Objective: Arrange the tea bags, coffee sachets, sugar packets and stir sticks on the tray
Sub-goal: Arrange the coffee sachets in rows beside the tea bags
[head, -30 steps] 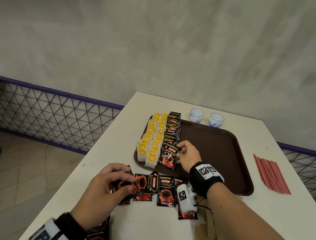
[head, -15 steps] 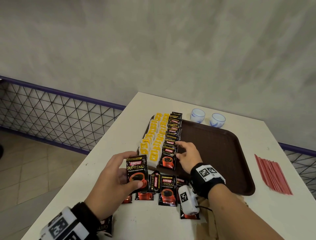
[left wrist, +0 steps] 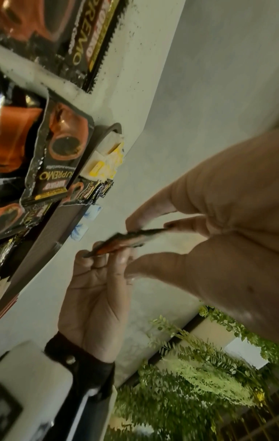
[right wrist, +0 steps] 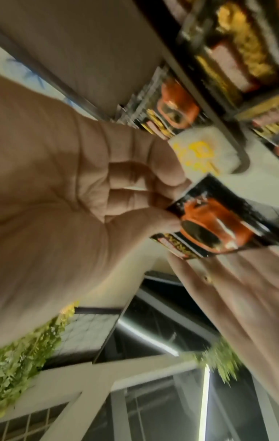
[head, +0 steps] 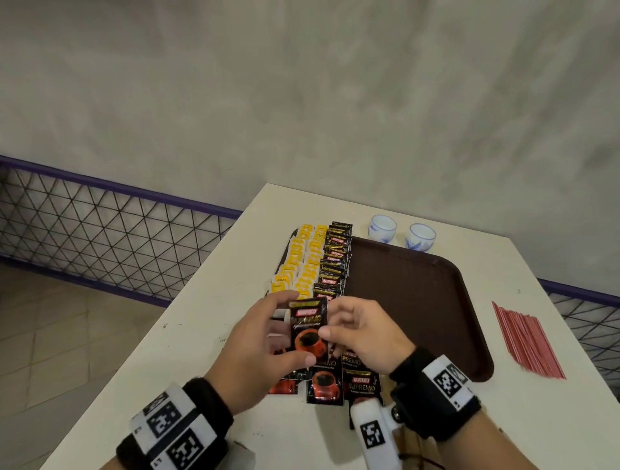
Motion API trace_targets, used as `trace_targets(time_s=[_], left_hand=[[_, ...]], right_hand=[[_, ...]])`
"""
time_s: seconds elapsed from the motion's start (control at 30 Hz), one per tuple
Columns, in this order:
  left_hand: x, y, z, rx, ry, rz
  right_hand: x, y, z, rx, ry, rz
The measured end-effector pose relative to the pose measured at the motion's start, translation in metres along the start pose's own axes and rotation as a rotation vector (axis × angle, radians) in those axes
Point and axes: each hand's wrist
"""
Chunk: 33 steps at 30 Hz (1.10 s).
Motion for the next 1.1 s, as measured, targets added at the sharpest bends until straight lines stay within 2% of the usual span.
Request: trace_targets(time_s=[0.1, 0.17, 0.33, 0.4, 0.53, 0.7, 0.8, 0.9, 1.1], left_hand=[[0.017, 0.009, -0.003, -0.051, -0.282, 0.027], [0.037, 0.022, -0.008, -0.051, -0.477, -0.002], [0.077, 0.057, -0.028, 0.115, -0.78, -0.223], [0.087, 0.068, -0.034, 0.169, -0.853, -0.258], [0.096, 0.084, -0.056, 0.231, -0.899, -0.223], [0.081, 0.089, -0.057, 0.135, -1.025, -0.113], [0.074, 0.087, -0.057, 0.181, -1.099, -0.187], [0.071, 0.084, -0.059, 0.197, -1.068, -0.255], [0.063, 0.073, -0.046, 0.235, -0.926, -0.266]], right_hand=[[0.021, -0.015, 0.013, -0.058, 0.072, 0.235], [0.03, -0.024, 0.024, -0.096, 0.146, 0.341], [0.022, -0.04, 0.042, -0.153, 0.216, 0.327], [0.016, -0.044, 0.043, -0.158, 0.237, 0.332], [0.009, -0.05, 0.045, -0.191, 0.328, 0.309], [0.006, -0.047, 0.043, -0.223, 0.401, 0.372], [0.009, -0.037, 0.035, -0.206, 0.433, 0.404], [0.014, -0.017, 0.024, -0.184, 0.487, 0.354], [0.008, 0.038, 0.006, -0.212, 0.616, 0.05]])
Point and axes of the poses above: each hand's wrist, its own y-axis away from the middle knuckle, its own x-axis out of the back of the hand, z = x × y, and after that the axes turned 2 degrees about z, right-handed
